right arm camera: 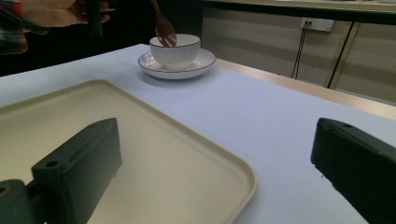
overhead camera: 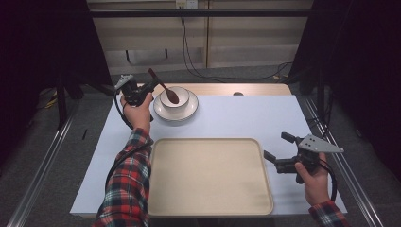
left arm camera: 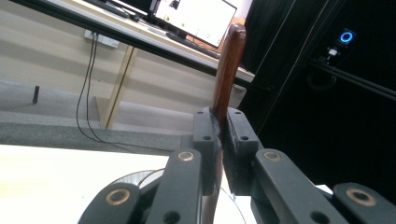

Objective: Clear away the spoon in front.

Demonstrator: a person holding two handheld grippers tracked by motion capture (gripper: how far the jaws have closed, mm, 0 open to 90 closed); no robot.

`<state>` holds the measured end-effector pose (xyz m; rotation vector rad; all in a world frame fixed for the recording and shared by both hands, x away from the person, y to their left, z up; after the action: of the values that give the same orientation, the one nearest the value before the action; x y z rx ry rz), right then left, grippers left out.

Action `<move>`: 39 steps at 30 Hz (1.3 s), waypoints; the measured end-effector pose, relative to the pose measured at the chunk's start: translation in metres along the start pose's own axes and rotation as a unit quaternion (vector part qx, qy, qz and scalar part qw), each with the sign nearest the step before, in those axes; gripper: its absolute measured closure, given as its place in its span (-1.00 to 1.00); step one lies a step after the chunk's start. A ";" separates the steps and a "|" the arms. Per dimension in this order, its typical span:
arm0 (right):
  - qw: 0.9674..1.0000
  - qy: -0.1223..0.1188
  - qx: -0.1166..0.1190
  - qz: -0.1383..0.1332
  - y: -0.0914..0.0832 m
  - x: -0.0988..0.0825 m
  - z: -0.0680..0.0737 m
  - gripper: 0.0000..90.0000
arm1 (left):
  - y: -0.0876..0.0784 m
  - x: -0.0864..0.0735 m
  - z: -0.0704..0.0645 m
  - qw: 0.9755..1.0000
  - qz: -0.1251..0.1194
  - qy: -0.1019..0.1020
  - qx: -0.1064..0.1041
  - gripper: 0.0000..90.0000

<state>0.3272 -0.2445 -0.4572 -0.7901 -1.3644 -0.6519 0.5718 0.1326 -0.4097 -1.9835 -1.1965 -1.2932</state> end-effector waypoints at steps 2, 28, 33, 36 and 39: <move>1.000 0.000 0.000 0.000 0.000 0.000 0.000 -0.97 | -0.001 0.004 -0.001 1.000 -0.001 0.003 -0.002 0.88; 1.000 -0.005 0.001 0.006 0.001 -0.003 0.001 -0.97 | -0.026 0.025 -0.014 0.999 0.023 0.000 -0.044 0.88; 1.000 -0.007 0.002 0.010 0.002 -0.004 0.002 -0.97 | -0.033 0.027 -0.018 0.998 0.030 -0.001 -0.057 0.88; 1.000 -0.007 0.005 0.010 0.003 -0.005 0.003 -0.97 | -0.036 0.026 -0.021 0.997 0.036 -0.008 -0.066 0.88; 1.000 -0.007 0.005 0.010 0.002 -0.005 0.003 -0.97 | -0.040 0.026 -0.025 0.996 0.038 -0.009 -0.075 0.88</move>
<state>0.3270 -0.2409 -0.4620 -0.8004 -1.3709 -0.6247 0.5303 0.1442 -0.3780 -2.1288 -1.0477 -1.3649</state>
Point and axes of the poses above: each handheld gripper's, and its own axes: y roughly forward along the jaws, x roughly out of its top, z roughly to its left, the point moved 10 cm from there along y, roughly forward along the jaws, and after that the axes turned 9 degrees about -z, right-handed, at the moved point
